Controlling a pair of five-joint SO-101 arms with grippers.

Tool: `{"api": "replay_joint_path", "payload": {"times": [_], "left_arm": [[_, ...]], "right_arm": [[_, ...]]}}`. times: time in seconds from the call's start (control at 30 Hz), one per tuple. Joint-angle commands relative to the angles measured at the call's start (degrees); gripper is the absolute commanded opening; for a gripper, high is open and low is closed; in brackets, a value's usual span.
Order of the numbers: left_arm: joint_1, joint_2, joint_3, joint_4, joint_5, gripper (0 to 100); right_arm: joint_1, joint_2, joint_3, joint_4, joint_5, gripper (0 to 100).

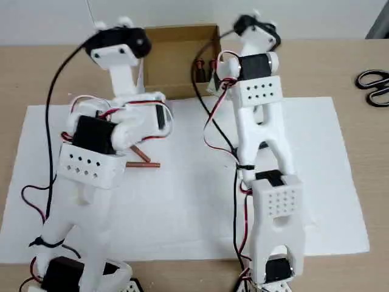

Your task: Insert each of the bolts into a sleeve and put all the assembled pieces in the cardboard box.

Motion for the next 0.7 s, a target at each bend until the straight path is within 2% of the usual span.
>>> {"api": "replay_joint_path", "payload": {"times": [0.0,0.17,0.3,0.4,0.67], "left_arm": [[1.32,-2.55,-2.51,1.58,0.53,11],[1.32,-2.55,-2.51,2.02,0.62,11],[1.32,-2.55,-2.51,2.02,0.62,5],[1.41,-2.2,-2.42,2.46,0.53,0],[1.41,-2.11,-2.42,3.69,0.53,1]], "right_arm": [[1.1,-11.03,12.57,1.19,-2.55,27.4],[1.36,-26.33,29.19,0.84,-2.55,27.4],[1.1,-33.27,38.15,0.66,-2.9,27.4],[1.8,-32.92,41.85,-0.4,-6.07,27.4],[3.12,-24.13,44.22,-6.64,-10.9,27.5]]}}
